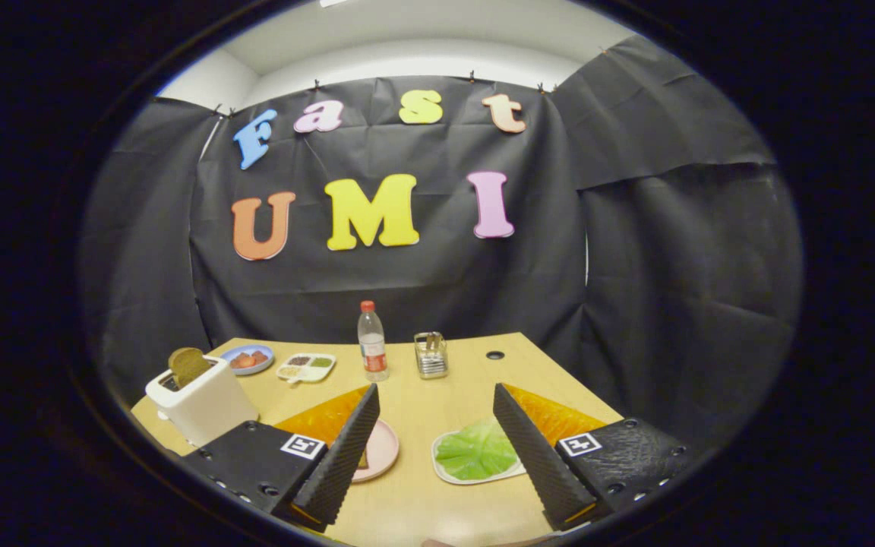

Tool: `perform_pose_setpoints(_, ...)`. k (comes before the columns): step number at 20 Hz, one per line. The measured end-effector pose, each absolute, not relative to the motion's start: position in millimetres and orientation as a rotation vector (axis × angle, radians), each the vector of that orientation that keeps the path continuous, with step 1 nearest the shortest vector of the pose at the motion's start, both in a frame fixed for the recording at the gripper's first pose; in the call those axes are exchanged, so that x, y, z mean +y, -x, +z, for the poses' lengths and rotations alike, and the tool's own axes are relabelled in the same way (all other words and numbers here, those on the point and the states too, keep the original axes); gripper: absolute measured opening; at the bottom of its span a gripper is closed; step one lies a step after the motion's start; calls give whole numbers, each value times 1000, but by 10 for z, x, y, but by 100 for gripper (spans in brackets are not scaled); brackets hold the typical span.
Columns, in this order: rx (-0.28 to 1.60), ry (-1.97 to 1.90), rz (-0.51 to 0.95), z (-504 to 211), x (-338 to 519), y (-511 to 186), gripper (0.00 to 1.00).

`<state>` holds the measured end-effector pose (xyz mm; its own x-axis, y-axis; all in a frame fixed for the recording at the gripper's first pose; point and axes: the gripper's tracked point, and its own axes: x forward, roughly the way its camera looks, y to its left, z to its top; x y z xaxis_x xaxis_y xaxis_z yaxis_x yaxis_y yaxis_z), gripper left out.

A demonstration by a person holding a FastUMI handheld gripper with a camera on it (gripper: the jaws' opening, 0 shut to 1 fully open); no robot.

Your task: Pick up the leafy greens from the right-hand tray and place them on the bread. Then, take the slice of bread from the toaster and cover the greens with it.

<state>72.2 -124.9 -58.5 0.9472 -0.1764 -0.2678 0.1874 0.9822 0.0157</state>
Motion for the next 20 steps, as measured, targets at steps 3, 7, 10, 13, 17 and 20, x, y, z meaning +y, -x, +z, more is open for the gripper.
perform_pose_setpoints(3,360,-35,-184,-880,-1454,-904,96)
perform_pose_setpoints(7,507,-90,-199,-1322,-1760,-1132,96)
perform_pose_setpoints(10,586,-107,-225,-1601,-1963,-1326,93)
perform_pose_setpoints(13,670,-109,-242,-1897,-2107,-1540,91)
perform_pose_setpoints(17,733,-121,-231,-2186,-2236,-1752,91)
perform_pose_setpoints(20,775,-115,-216,-2370,-2273,-1873,92)
